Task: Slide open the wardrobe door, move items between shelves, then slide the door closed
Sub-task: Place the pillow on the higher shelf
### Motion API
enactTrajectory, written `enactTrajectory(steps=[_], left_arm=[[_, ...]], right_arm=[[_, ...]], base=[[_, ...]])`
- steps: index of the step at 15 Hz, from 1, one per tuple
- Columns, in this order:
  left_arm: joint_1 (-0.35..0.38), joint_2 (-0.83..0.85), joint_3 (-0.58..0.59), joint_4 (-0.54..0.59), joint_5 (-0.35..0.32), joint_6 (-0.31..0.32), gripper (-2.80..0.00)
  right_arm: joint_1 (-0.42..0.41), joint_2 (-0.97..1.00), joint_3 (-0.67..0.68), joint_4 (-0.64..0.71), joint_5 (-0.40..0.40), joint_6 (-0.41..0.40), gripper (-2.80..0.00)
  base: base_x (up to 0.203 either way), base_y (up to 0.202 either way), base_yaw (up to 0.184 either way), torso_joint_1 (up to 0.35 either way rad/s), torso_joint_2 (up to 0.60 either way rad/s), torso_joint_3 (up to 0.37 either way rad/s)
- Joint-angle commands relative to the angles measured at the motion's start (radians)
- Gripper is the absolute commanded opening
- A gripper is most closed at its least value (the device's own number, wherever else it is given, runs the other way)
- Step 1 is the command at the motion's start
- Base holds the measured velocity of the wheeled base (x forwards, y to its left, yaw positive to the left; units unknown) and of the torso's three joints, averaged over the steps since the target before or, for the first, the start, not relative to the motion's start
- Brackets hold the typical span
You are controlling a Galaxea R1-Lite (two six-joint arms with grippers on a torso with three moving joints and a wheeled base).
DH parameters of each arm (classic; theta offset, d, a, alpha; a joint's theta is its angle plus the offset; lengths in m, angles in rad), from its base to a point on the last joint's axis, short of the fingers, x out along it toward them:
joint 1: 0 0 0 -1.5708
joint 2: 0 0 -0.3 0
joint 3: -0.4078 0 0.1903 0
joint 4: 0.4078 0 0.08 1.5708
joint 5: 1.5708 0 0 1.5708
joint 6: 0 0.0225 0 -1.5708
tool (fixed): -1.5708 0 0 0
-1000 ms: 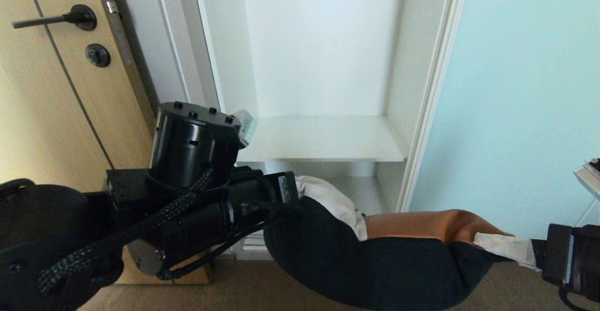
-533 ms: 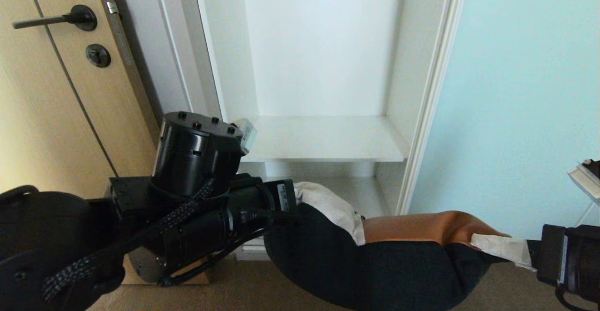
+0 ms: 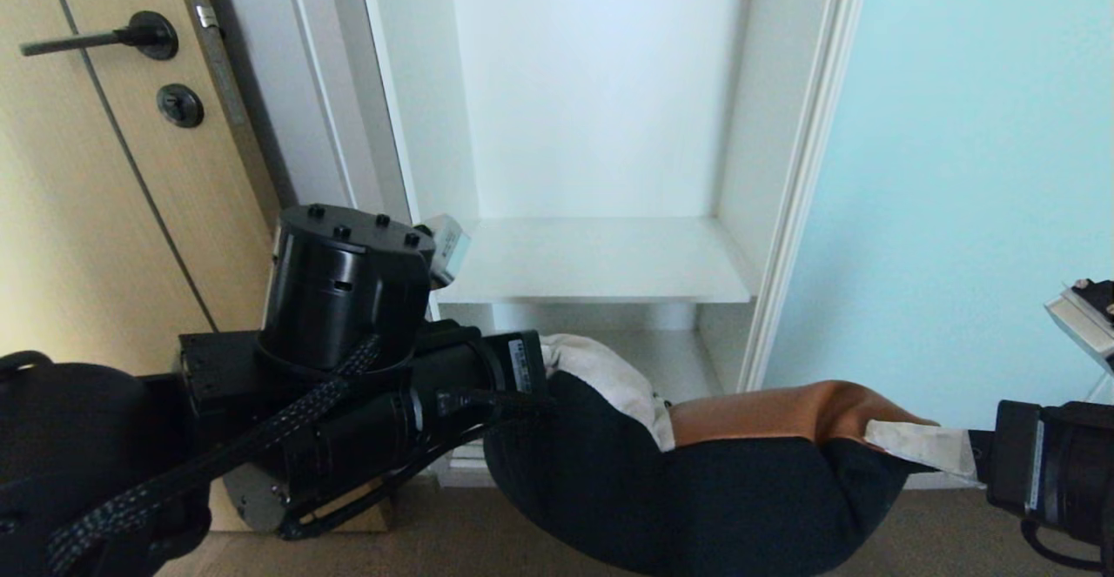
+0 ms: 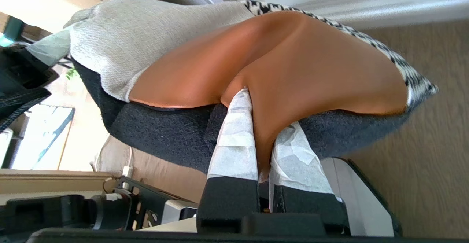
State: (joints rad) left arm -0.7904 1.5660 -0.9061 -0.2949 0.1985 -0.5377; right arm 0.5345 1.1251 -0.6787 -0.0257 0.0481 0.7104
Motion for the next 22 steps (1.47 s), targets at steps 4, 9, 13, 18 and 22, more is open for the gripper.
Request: enactTrajectory(steps=[4,9,13,18,22], left_arm=[[0.0,0.002,-0.011,-0.003,0.001,-0.004,-2.8],[0.0,0.011,-0.011,-0.003,-0.001,-0.002,-2.8],[0.0,0.003,-0.017,-0.001,-0.002,0.001,-2.8],[0.0,0.009,-0.016,-0.003,-0.002,0.001,-2.8],[0.0,0.009,-0.016,-0.002,-0.002,0.001,-2.8]], right_arm=[[0.004,-0.002,0.001,0.0,0.001,0.004,-2.8],[0.004,0.001,-0.001,0.0,0.003,0.006,-2.8],[0.005,0.002,-0.012,0.0,0.003,0.004,-2.8],[0.018,0.001,-0.01,0.0,-0.001,0.007,-2.8],[0.018,-0.007,-0.004,0.001,-0.002,0.006,-2.8]], base=[[0.189,0.0,0.003,0.007,0.0,0.003],[0.195,0.0,0.0,0.003,0.0,0.004],[0.124,0.0,0.002,0.003,0.0,0.001],[0.0,0.0,0.0,0.0,0.0,0.0],[0.0,0.0,0.0,0.0,0.0,0.0]])
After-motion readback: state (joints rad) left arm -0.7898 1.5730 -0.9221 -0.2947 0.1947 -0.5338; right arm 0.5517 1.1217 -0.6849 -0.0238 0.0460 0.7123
